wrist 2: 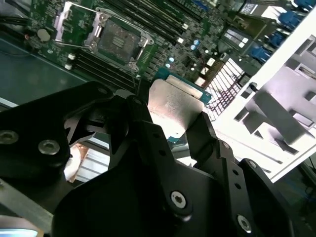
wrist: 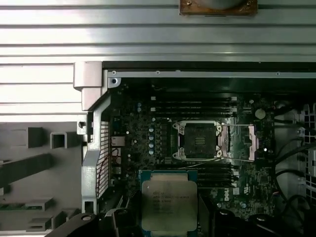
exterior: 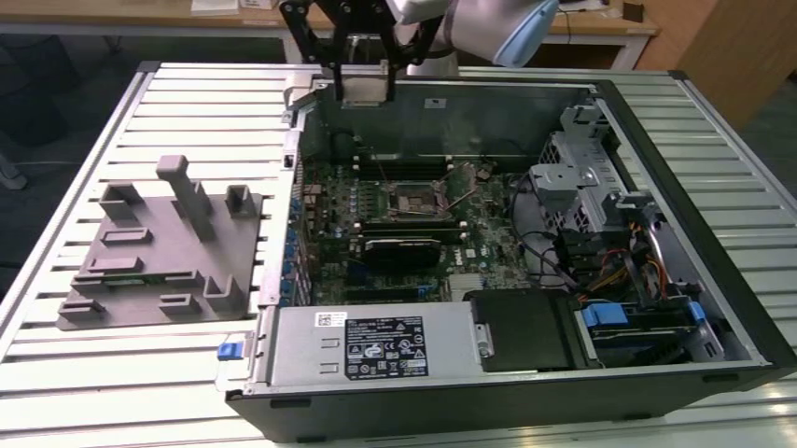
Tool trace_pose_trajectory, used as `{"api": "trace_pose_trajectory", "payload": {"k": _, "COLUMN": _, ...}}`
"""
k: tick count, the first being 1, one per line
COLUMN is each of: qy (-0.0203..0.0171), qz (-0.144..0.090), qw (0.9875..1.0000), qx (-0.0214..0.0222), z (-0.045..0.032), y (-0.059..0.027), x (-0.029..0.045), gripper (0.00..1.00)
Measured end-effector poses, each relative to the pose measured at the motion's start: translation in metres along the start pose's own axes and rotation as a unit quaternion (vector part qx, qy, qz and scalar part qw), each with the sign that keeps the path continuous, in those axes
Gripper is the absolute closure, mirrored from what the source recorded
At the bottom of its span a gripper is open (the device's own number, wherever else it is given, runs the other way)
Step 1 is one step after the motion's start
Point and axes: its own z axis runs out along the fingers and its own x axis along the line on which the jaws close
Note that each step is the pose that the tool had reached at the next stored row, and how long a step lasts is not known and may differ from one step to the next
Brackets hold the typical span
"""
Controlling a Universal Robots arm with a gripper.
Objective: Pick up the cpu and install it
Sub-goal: 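Pick up the cpu and move it towards the insertion slot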
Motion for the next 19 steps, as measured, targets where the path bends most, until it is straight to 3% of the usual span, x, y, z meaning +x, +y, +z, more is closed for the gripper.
{"api": "trace_pose_trajectory", "payload": {"k": 19, "qy": 0.0, "qz": 0.0, "qw": 1.0, "qx": 0.0, "z": 0.0012, "y": 0.0017, "x": -0.0595, "gripper": 0.46}}
